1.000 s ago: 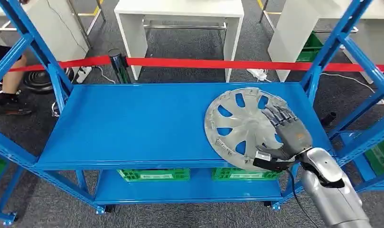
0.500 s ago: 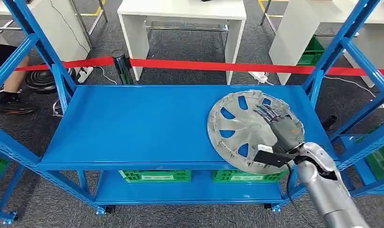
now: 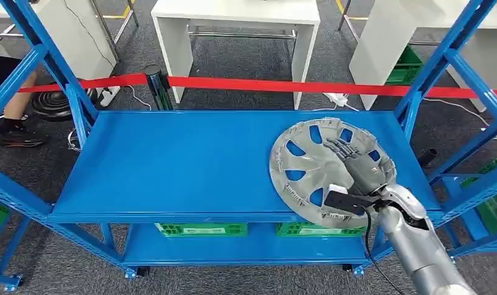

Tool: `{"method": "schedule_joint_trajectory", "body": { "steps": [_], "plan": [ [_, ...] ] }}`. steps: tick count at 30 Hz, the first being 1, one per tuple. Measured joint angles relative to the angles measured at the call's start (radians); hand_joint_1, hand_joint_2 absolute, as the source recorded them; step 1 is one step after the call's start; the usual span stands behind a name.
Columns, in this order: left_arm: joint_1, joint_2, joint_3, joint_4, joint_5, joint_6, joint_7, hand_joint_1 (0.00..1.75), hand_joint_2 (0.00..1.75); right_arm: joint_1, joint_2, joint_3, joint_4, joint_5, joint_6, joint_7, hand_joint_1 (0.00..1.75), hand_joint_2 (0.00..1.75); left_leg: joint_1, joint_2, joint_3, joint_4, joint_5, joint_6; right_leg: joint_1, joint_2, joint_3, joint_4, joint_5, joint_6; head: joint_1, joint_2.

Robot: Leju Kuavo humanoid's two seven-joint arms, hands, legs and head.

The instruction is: Take the parts from the cabinet and place them on the table.

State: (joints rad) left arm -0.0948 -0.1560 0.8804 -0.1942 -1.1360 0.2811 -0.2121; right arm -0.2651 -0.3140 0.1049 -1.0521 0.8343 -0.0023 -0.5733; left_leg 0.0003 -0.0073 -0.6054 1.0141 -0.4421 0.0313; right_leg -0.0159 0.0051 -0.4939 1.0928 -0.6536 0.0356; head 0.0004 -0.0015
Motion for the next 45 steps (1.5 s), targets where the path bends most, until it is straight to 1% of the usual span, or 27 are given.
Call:
{"method": "schedule_joint_trajectory", "body": {
  "steps": [2,3,4,5,7,8,9,13,15,17,19,20,22,23,24,26,28,30,32,33,34,36,38,40,42,44,45],
  "plan": [
    [0.000,-0.003,0.000,0.000,0.002,0.000,-0.004,0.00,0.00,0.009,-0.002,0.000,0.001,0.000,-0.005,0.005,0.00,1.75,0.000,0.002,0.000,0.001,-0.002,0.001,-0.004,0.000,-0.097,0.167,-0.060,0.007,0.000,0.000],
    [0.000,-0.003,0.000,0.000,0.002,0.000,-0.004,0.00,0.00,0.015,-0.002,0.001,0.001,0.001,-0.006,0.005,0.00,1.75,0.000,0.002,-0.001,0.002,-0.002,0.000,-0.006,0.000,-0.130,0.213,-0.060,0.009,0.000,0.000],
    [0.001,-0.004,0.000,0.000,0.002,0.000,-0.005,0.00,0.00,0.019,-0.002,0.001,0.002,0.001,-0.006,0.005,0.00,1.75,0.002,0.002,0.000,0.003,-0.004,-0.002,-0.010,0.000,-0.140,0.209,-0.029,0.012,0.000,0.000],
    [0.001,-0.005,0.000,0.000,0.003,0.000,-0.005,0.00,0.00,0.021,-0.002,0.001,0.002,0.001,-0.006,0.005,0.00,1.75,0.006,0.002,0.000,0.006,-0.005,-0.005,-0.014,-0.001,-0.127,0.156,0.023,0.015,0.000,0.000],
    [0.000,-0.007,0.000,0.000,0.004,0.000,-0.006,0.00,0.00,0.021,-0.004,0.001,0.002,0.000,-0.008,0.006,0.00,1.75,0.014,0.001,-0.002,0.020,-0.012,-0.019,-0.025,-0.005,-0.052,-0.025,0.128,0.028,0.001,0.000],
    [0.000,-0.006,0.000,0.000,0.005,0.000,-0.007,0.00,0.00,0.022,-0.004,0.001,0.002,0.000,-0.010,0.009,0.00,1.75,0.013,-0.001,-0.004,0.025,-0.014,-0.028,-0.021,-0.002,-0.034,-0.057,0.107,0.030,0.001,0.000],
    [-0.001,-0.006,0.001,0.000,0.005,0.000,-0.009,0.00,0.00,0.026,-0.005,0.002,0.002,0.000,-0.011,0.010,0.00,1.75,0.012,-0.005,-0.006,0.027,-0.012,-0.038,-0.011,0.008,-0.037,-0.049,0.130,0.013,0.003,0.000],
    [-0.001,-0.007,0.002,0.000,0.008,0.000,-0.017,0.00,0.00,0.035,-0.006,0.002,-0.001,0.000,-0.015,0.013,0.00,1.75,0.013,-0.007,-0.016,0.026,-0.004,-0.068,-0.015,0.007,-0.054,-0.053,0.133,-0.032,0.003,0.000],
    [-0.001,-0.007,0.002,0.000,0.008,0.000,-0.018,0.00,0.00,0.035,-0.008,0.002,-0.001,0.000,-0.016,0.013,0.00,1.75,0.014,0.001,-0.044,0.098,-0.069,-0.073,-0.013,0.005,-0.061,-0.053,0.140,-0.048,0.002,0.000],
    [-0.002,-0.009,0.002,0.001,0.009,0.000,-0.018,0.00,0.00,0.038,-0.008,0.002,-0.001,-0.001,-0.016,0.013,0.00,1.75,0.014,0.001,-0.108,0.263,-0.154,-0.077,-0.007,0.002,-0.072,-0.052,0.147,-0.057,0.002,0.000],
    [-0.002,-0.010,0.003,0.001,0.014,0.000,-0.017,0.00,0.00,0.039,-0.008,0.002,-0.001,-0.001,-0.016,0.017,0.00,1.75,0.014,0.001,-0.121,0.326,-0.164,-0.074,0.000,0.000,-0.080,-0.052,0.154,-0.058,0.003,0.000],
    [-0.002,-0.010,0.005,0.001,0.014,0.000,-0.017,0.00,0.00,0.039,-0.008,0.002,-0.001,0.000,-0.016,0.018,0.00,1.75,0.013,0.001,-0.093,0.290,-0.138,-0.069,0.003,0.000,-0.083,-0.052,0.157,-0.058,0.003,0.000],
    [-0.002,-0.010,0.010,0.000,0.015,0.000,-0.016,0.00,0.00,0.039,-0.008,0.002,-0.001,0.001,-0.017,0.021,0.00,1.75,0.008,0.001,0.009,0.124,-0.068,-0.054,0.006,0.000,-0.085,-0.052,0.161,-0.055,0.003,0.000],
    [-0.004,-0.010,0.011,0.000,0.016,0.000,-0.016,0.00,0.00,0.040,-0.008,0.002,-0.001,0.001,-0.018,0.021,0.00,1.75,0.003,0.000,0.055,0.039,-0.068,-0.044,0.006,0.000,-0.086,-0.051,0.163,-0.052,0.003,0.000],
    [-0.006,-0.009,0.014,0.000,0.018,0.000,-0.016,0.00,0.00,0.040,-0.008,0.002,-0.001,0.001,-0.019,0.021,0.00,1.75,-0.001,0.002,0.073,0.023,-0.072,-0.044,0.010,0.001,-0.091,-0.051,0.167,-0.045,0.003,0.000],
    [-0.008,-0.010,0.018,0.000,0.024,0.000,-0.017,0.00,0.00,0.042,-0.008,0.002,-0.001,0.003,-0.019,0.020,0.00,1.75,-0.004,0.001,0.064,0.021,-0.064,-0.041,0.005,0.000,-0.094,-0.052,0.177,-0.031,0.003,0.000],
    [-0.008,-0.012,0.019,0.001,0.026,0.000,-0.019,0.00,0.00,0.044,-0.011,0.002,-0.001,0.003,-0.019,0.021,0.00,1.75,-0.001,0.003,0.062,0.005,-0.049,-0.024,0.007,0.001,-0.097,-0.057,0.183,-0.016,0.003,0.000],
    [-0.009,-0.013,0.020,0.000,0.029,0.001,-0.020,0.00,0.00,0.045,-0.015,0.002,-0.001,0.008,-0.028,0.024,0.00,1.75,0.002,0.006,0.050,-0.003,-0.033,-0.009,0.002,-0.001,-0.118,-0.004,0.121,-0.009,0.007,0.000],
    [-0.010,-0.013,0.023,0.000,0.031,0.007,-0.021,0.00,0.00,0.044,-0.016,0.001,-0.001,0.040,-0.070,0.043,0.00,1.75,0.002,0.007,0.030,-0.002,-0.025,-0.005,0.000,-0.001,-0.180,0.150,0.033,0.001,0.007,0.000],
    [-0.010,-0.013,0.024,0.000,0.031,0.006,-0.024,0.00,0.00,0.045,-0.016,0.002,0.000,0.073,-0.104,0.064,0.00,1.75,0.001,0.008,0.021,-0.001,-0.020,-0.005,0.000,-0.001,-0.204,0.219,0.009,0.005,0.007,0.000],
    [-0.009,-0.013,0.025,0.000,0.030,0.003,-0.031,0.00,0.00,0.045,-0.016,0.003,0.000,0.127,-0.151,0.095,0.00,1.75,0.002,0.008,0.013,0.002,-0.016,-0.006,-0.001,-0.001,-0.207,0.243,0.012,0.007,0.007,0.000],
    [-0.009,-0.014,0.026,0.000,0.023,0.002,-0.034,0.00,0.00,0.045,-0.021,0.003,0.002,0.246,-0.235,0.166,0.00,1.75,0.003,0.008,0.001,0.007,-0.009,-0.009,-0.004,-0.002,-0.144,0.152,0.069,0.008,0.007,0.000],
    [-0.009,-0.016,0.026,0.001,0.019,0.002,-0.033,0.00,0.00,0.039,-0.030,0.006,0.002,0.299,-0.278,0.199,0.00,1.75,0.005,0.008,-0.009,0.018,-0.004,-0.016,-0.006,-0.006,-0.021,-0.049,0.120,0.006,0.007,0.000],
    [-0.010,-0.015,0.026,0.000,0.016,0.002,-0.033,0.00,0.00,0.038,-0.034,0.010,0.002,0.309,-0.285,0.206,0.00,1.75,0.000,0.007,-0.013,0.019,0.002,-0.030,0.006,-0.001,-0.026,-0.056,0.123,-0.018,0.008,0.000],
    [-0.010,-0.016,0.026,0.000,0.016,0.002,-0.033,0.00,0.00,0.038,-0.035,0.012,0.003,0.315,-0.287,0.207,0.00,1.75,-0.002,0.007,-0.016,0.022,0.004,-0.038,0.001,0.000,-0.026,-0.073,0.115,-0.029,0.006,0.000],
    [-0.009,-0.014,0.027,0.000,0.016,0.002,-0.033,0.00,0.00,0.039,-0.037,0.014,0.003,0.317,-0.288,0.207,0.00,1.75,-0.005,0.007,-0.018,0.014,0.005,-0.004,0.002,-0.001,-0.029,-0.073,0.121,-0.031,0.006,0.000],
    [-0.009,-0.014,0.027,0.000,0.016,0.002,-0.033,0.00,0.00,0.039,-0.037,0.014,0.003,0.317,-0.288,0.207,0.00,1.75,-0.005,0.007,-0.018,0.011,0.009,-0.006,0.003,-0.001,-0.030,-0.073,0.122,-0.032,0.006,0.000]
  ]
}}
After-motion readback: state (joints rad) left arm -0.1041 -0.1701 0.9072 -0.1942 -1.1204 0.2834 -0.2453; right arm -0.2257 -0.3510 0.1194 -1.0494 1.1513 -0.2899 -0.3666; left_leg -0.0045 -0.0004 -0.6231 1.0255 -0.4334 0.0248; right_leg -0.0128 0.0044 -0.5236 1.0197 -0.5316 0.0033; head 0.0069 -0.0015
